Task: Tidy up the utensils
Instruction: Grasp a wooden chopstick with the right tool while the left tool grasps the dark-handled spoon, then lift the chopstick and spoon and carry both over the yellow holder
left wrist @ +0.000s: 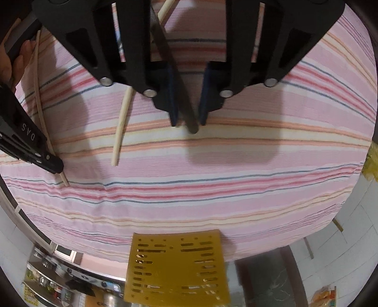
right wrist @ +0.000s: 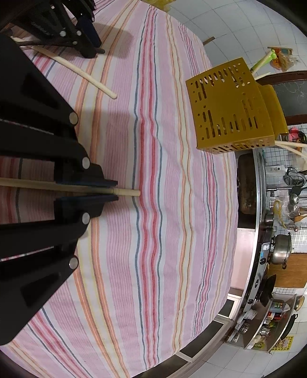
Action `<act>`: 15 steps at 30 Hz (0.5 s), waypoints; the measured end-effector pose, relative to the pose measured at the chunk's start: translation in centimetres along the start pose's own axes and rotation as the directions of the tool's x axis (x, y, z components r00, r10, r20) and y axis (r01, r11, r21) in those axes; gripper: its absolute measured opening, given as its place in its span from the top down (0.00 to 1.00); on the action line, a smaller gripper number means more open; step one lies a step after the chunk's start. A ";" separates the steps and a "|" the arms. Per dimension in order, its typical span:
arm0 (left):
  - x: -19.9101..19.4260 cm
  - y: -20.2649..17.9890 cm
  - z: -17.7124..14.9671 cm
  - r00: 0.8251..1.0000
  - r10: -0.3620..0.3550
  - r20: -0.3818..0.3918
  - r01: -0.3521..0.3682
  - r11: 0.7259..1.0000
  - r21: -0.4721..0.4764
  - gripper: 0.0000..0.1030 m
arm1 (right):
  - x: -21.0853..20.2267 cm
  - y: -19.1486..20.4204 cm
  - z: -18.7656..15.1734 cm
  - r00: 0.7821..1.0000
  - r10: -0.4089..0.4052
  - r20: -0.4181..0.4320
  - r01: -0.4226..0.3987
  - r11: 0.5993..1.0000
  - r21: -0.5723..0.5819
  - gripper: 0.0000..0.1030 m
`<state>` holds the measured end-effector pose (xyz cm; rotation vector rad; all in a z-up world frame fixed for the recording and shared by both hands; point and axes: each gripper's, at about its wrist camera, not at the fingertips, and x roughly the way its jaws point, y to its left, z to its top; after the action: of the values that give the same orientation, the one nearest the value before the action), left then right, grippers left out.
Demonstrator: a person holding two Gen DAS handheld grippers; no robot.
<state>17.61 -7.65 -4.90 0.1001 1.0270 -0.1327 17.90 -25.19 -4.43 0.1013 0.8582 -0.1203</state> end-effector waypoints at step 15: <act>-1.3 2.6 0.8 0.994 -0.064 0.094 0.068 0.996 -0.049 0.92 | -3.8 0.9 0.1 0.986 0.055 0.156 -0.057 0.998 0.013 0.94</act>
<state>18.05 -5.07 -3.31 0.0120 0.9414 -0.1688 15.66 -24.07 -1.42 0.1302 0.6975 -0.0816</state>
